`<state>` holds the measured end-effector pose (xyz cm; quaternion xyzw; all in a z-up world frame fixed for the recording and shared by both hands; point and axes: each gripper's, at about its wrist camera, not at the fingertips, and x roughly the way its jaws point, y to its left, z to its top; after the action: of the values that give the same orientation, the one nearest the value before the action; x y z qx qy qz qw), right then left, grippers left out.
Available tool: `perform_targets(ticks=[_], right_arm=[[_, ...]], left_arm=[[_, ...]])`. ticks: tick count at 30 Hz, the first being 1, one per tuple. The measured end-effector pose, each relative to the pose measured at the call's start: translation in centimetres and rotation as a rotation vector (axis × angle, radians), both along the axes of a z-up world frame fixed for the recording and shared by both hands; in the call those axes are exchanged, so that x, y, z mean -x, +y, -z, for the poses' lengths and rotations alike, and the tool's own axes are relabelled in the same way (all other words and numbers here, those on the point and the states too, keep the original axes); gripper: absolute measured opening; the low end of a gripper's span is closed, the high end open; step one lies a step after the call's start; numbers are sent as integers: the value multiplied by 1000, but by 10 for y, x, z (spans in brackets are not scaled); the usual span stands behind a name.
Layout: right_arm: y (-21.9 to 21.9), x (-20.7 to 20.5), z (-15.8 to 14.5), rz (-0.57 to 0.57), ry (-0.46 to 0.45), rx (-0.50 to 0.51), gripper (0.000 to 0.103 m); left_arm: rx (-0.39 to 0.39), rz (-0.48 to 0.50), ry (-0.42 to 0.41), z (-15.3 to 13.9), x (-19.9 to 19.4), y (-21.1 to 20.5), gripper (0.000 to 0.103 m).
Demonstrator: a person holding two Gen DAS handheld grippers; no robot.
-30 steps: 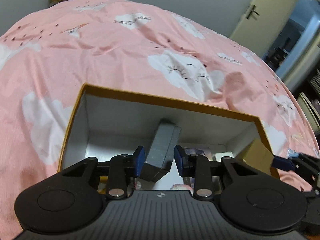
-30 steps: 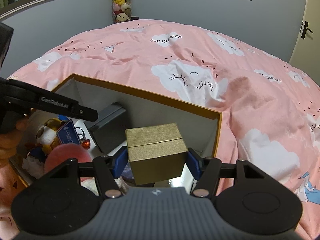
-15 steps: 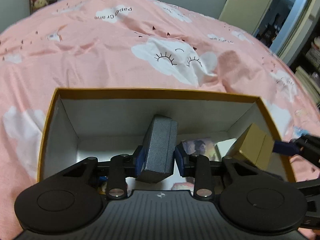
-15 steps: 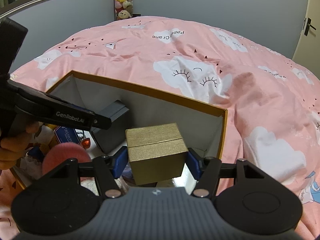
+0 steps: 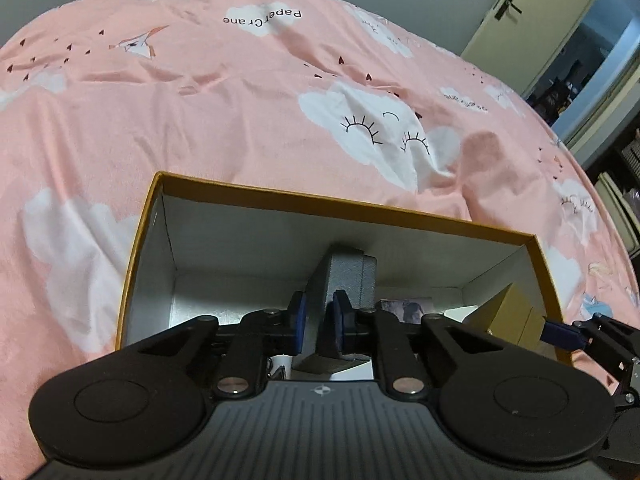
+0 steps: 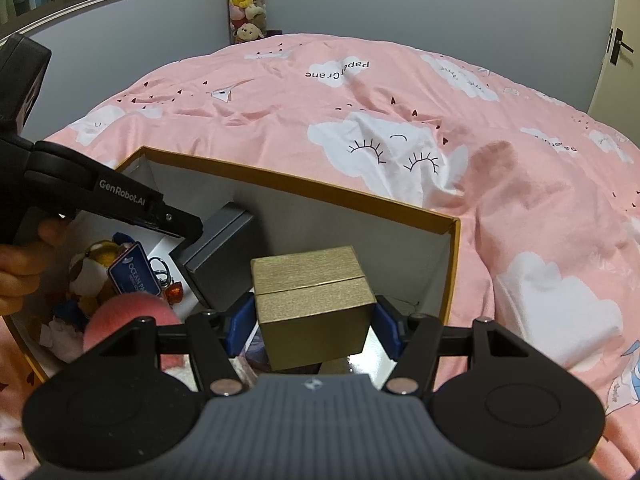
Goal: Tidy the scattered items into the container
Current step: 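Lower the gray box into the box and open the left tool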
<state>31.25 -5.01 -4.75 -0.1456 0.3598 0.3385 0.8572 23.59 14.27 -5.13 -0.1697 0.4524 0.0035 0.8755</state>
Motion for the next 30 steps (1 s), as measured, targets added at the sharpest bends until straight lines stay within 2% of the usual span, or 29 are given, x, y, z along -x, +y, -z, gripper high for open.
perform_targets(ticks=[4, 6, 7, 10, 15, 24, 30], right_arm=[[-1, 0, 1, -2, 5, -4, 64], [-2, 0, 0, -3, 6, -8, 65], [-2, 0, -1, -3, 6, -11, 65], [-2, -1, -2, -5, 5, -19, 65], [-4, -4, 1, -2, 9, -12, 65], [-2, -12, 7, -17, 29, -4, 65], [4, -16, 11, -13, 36, 3, 65]], left_arm=[[-136, -17, 41, -3, -3, -2, 17], [-159, -29, 88, 2, -7, 2, 17], [-155, -25, 106, 6, -8, 4, 14], [-162, -7, 123, 13, -7, 0, 14], [-121, 0, 131, 19, -9, -3, 14], [-102, 15, 182, 27, -22, -7, 14], [-55, 32, 174, 30, -31, -15, 16]])
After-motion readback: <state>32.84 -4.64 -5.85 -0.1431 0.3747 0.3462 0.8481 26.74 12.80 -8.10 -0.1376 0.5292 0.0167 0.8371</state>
